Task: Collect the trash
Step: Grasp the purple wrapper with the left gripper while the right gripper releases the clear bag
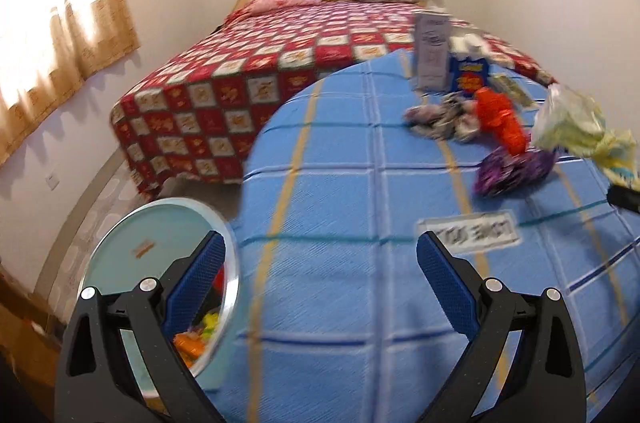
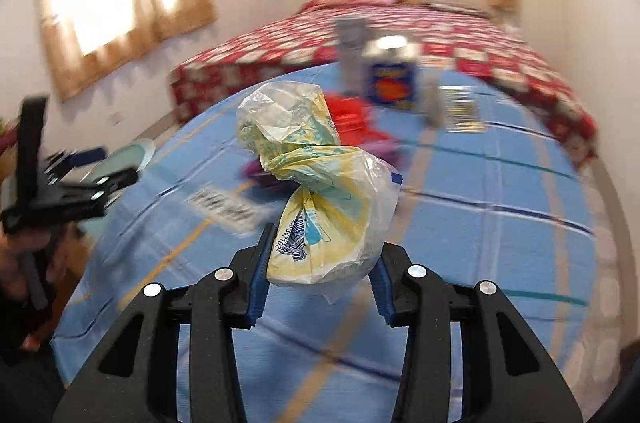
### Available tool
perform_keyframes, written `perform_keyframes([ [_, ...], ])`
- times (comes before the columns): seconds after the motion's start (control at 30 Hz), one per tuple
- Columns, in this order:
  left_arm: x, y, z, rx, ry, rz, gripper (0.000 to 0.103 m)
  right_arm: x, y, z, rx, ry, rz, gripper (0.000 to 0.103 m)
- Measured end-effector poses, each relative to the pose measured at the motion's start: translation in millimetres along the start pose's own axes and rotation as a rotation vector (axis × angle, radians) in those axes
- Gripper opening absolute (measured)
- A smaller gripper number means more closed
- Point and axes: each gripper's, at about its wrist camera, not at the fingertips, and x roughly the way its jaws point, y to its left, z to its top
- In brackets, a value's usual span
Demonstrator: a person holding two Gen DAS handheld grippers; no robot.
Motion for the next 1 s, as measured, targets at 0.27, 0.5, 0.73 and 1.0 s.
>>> perform_keyframes([
  [0.27, 27.9, -76.3, 27.0, 0.122, 0.006, -0.084, 0.093, 8.2, -65.1, -6.1, 0.126, 0.058, -0.110, 0.045],
  [0.5, 57.8, -108.1, 32.4, 0.141, 0.070, -0.137, 0.080, 7.9, -94.1, -13.0, 0.141, 0.058, -0.074, 0.055],
  [0.73, 70.7, -119.9, 32.4, 0.175, 0.137, -0.212, 0.042, 3.3, -98.2, -11.4, 0.148, 0.019, -0.103, 0.077],
  [1.0, 67.3, -120.5, 29.4, 0.192, 0.127, -0.257, 0.009, 8.0, -99.7, -4.5, 0.146, 0.022, -0.098, 0.076],
])
